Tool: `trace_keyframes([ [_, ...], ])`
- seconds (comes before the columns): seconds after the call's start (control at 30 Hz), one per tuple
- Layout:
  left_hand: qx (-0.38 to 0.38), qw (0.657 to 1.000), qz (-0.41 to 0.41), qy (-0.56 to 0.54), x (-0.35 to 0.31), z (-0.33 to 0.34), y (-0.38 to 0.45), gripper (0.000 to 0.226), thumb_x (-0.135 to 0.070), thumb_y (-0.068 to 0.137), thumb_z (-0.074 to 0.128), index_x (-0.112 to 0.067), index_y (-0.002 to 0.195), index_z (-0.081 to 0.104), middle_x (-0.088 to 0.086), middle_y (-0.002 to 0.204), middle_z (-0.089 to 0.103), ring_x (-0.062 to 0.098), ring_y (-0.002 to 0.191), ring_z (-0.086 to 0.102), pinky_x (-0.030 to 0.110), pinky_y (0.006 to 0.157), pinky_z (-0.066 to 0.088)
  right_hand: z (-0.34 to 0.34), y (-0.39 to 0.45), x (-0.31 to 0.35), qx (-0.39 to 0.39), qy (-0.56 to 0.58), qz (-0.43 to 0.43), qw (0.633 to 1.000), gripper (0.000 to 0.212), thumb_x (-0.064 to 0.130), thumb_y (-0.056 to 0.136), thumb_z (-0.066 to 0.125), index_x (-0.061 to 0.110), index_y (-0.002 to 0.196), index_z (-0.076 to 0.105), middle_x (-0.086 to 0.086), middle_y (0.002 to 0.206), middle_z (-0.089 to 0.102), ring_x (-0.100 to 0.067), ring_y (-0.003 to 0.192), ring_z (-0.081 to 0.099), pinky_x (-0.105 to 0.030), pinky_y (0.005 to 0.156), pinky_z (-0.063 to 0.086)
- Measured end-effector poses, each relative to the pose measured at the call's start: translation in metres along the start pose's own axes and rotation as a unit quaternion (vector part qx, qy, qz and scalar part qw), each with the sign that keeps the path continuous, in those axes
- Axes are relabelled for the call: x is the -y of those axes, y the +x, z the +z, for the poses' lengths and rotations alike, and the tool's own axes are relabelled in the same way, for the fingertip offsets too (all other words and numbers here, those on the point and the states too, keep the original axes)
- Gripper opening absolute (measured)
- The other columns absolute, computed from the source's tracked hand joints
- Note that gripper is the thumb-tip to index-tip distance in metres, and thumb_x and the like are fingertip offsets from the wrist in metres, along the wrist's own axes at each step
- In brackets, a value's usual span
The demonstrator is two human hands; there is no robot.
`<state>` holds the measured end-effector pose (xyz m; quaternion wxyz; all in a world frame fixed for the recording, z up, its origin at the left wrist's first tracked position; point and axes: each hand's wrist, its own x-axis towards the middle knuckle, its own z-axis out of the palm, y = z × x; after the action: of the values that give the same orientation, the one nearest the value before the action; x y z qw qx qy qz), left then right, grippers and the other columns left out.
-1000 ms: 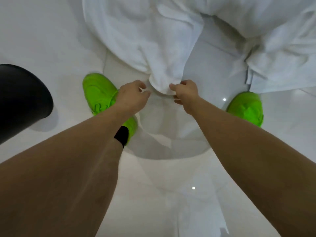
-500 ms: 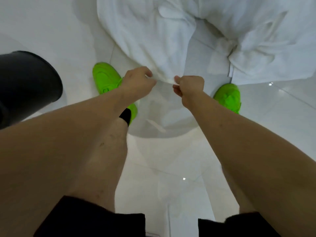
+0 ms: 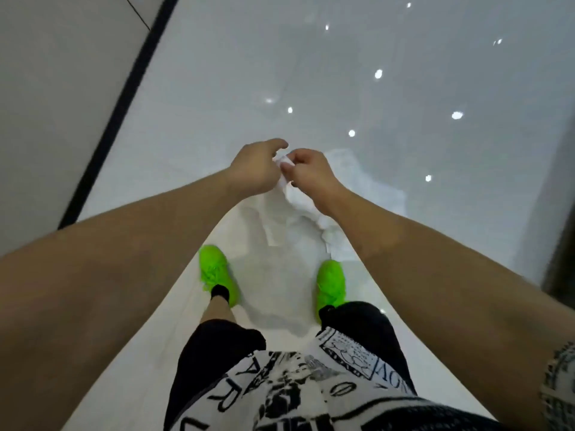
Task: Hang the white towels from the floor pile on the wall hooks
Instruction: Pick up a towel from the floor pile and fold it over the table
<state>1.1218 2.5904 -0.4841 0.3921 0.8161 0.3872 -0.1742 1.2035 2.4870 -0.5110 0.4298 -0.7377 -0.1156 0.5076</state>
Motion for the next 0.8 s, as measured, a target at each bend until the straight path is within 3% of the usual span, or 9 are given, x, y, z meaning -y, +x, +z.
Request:
trace_keyframes([
  [0.17,0.028,0.993,0.112,0.013,-0.117,-0.081,-0.067,0.043,-0.024,0.094,0.052,-0.032,0.136,0.051,0.002,0.138,0.054,0.024,0.124,0.05,0.037,0.1,0.045,-0.091,-0.092,0.124,0.018,0.016,-0.068,0.997,0.017,0.009,0.088,0.058,0.007,0.075,0.067,-0.003,0.073,0.072,-0.015,0.069,0.068,-0.032,0.071,0.053],
  [0.27,0.041,0.98,0.185,-0.06,-0.18,-0.119,-0.104,0.043,-0.025,0.082,0.065,-0.023,0.124,0.059,-0.001,0.123,0.063,0.018,0.114,0.058,0.041,0.099,0.049,-0.129,-0.156,0.185,-0.046,0.026,-0.127,0.991,0.023,0.024,0.092,0.062,0.01,0.075,0.068,-0.008,0.08,0.07,-0.023,0.077,0.064,-0.038,0.074,0.049],
  [0.37,0.031,0.953,0.278,-0.119,-0.237,-0.14,-0.149,0.02,-0.021,0.085,0.066,-0.019,0.105,0.067,0.002,0.106,0.069,0.011,0.097,0.065,0.03,0.087,0.054,-0.156,-0.229,0.219,-0.127,0.049,-0.207,0.969,0.029,0.038,0.085,0.072,0.011,0.078,0.068,-0.009,0.082,0.07,-0.024,0.076,0.067,-0.034,0.067,0.054],
  [0.43,0.012,0.932,0.337,-0.132,-0.265,-0.145,-0.185,0.007,-0.022,0.08,0.063,-0.024,0.086,0.066,-0.006,0.086,0.068,0.009,0.079,0.063,0.022,0.07,0.052,-0.167,-0.28,0.221,-0.163,0.043,-0.245,0.955,0.035,0.037,0.08,0.077,0.008,0.097,0.069,-0.01,0.094,0.074,-0.027,0.086,0.072,-0.037,0.073,0.058],
  [0.5,-0.01,0.915,0.384,-0.127,-0.292,-0.147,-0.218,0.006,-0.023,0.075,0.059,-0.019,0.079,0.059,-0.006,0.076,0.058,0.013,0.071,0.054,0.023,0.062,0.044,-0.178,-0.325,0.211,-0.176,0.04,-0.272,0.945,0.036,0.031,0.081,0.077,0.011,0.109,0.069,-0.01,0.105,0.074,-0.028,0.097,0.071,-0.039,0.082,0.058],
  [0.6,-0.015,0.89,0.438,-0.127,-0.326,-0.14,-0.255,0.012,-0.027,0.088,0.06,-0.015,0.088,0.058,0.001,0.086,0.06,0.018,0.079,0.056,0.03,0.07,0.047,-0.193,-0.383,0.185,-0.214,0.018,-0.273,0.938,0.032,0.019,0.083,0.077,0.009,0.112,0.069,-0.009,0.108,0.073,-0.026,0.101,0.07,-0.041,0.089,0.055],
  [0.7,-0.011,0.865,0.478,-0.15,-0.36,-0.127,-0.294,0.013,-0.03,0.092,0.058,-0.017,0.09,0.058,0.001,0.088,0.058,0.017,0.081,0.055,0.03,0.07,0.045,-0.203,-0.438,0.159,-0.291,0.03,-0.266,0.918,0.03,0.023,0.083,0.077,0.007,0.107,0.071,-0.009,0.105,0.074,-0.027,0.1,0.07,-0.047,0.095,0.053],
  [0.8,-0.011,0.849,0.489,-0.202,-0.392,-0.111,-0.329,0.018,-0.028,0.093,0.057,-0.01,0.098,0.057,0.003,0.092,0.057,0.018,0.083,0.053,0.032,0.074,0.046,-0.215,-0.492,0.132,-0.351,0.056,-0.276,0.893,0.029,0.027,0.077,0.082,0.01,0.099,0.074,-0.011,0.099,0.075,-0.029,0.091,0.072,-0.044,0.086,0.057],
])
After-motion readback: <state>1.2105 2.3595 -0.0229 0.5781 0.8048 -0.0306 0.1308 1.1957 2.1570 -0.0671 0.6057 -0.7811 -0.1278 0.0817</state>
